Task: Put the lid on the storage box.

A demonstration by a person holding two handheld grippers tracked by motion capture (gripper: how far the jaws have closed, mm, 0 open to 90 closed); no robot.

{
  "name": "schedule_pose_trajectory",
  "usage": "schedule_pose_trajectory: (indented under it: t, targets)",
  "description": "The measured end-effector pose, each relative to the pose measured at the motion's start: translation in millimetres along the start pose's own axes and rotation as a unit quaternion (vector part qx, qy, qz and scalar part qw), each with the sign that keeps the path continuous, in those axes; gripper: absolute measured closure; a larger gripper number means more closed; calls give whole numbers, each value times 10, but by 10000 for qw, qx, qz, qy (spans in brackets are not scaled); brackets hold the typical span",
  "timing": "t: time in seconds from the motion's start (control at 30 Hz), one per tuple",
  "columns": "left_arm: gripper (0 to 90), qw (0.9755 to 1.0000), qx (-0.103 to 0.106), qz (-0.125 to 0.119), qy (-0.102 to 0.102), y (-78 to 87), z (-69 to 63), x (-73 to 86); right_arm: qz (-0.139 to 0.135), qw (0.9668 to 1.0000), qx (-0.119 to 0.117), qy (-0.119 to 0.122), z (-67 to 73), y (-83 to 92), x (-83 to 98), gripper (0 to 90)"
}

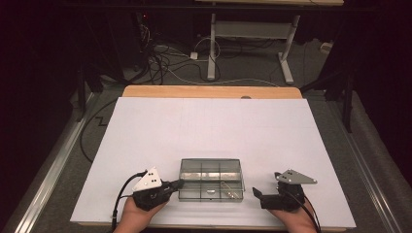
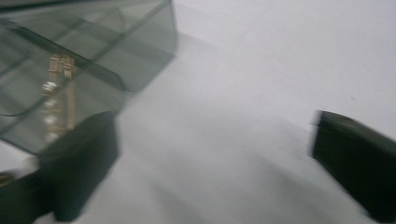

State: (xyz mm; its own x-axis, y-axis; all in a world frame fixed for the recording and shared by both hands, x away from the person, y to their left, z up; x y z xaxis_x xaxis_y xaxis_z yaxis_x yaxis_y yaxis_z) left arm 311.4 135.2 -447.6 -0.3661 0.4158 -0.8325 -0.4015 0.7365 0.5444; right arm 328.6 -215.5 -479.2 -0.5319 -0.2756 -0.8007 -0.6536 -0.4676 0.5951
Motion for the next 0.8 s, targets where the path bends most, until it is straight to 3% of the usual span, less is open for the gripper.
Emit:
schedule_pose_trajectory:
  t: [0.13,0.43,0.47,0.5,0.6,0.8]
  targets:
    - [851,10000,-8,19,-14,9,-3,22,-39,9999,41,-84,-31,8,15,0]
    - [850,10000,12,14,60,78,28,74,-39,10000,25,-28,-6,-7,12,0]
    - [850,9995,16,-78,291,64,6,78,-39,10000,28,-31,-6,-8,12,0]
    - [850,9999,-35,97,88,84,53,105,-36,10000,27,-35,-7,-7,13,0]
    - [850,9998,-8,133,172,94,82,149,-43,10000,33,-44,-6,-2,11,0]
    - [848,9993,-304,165,147,143,209,167,-68,10000,13,-30,5,-8,5,0]
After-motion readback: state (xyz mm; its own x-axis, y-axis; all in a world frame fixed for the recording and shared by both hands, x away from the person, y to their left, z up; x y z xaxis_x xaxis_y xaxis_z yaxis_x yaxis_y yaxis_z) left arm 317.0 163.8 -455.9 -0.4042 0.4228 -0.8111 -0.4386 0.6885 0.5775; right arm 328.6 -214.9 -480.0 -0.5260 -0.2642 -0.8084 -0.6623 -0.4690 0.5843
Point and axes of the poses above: each handheld gripper's, and its own axes: y roughly backward along the jaws, x roughly out of its underside, z roughly to its left, the point moved 5 cm from there along -y, roughly forward along the jaws, and after that the axes turned 1 degree about y, right-handed, at the moved point
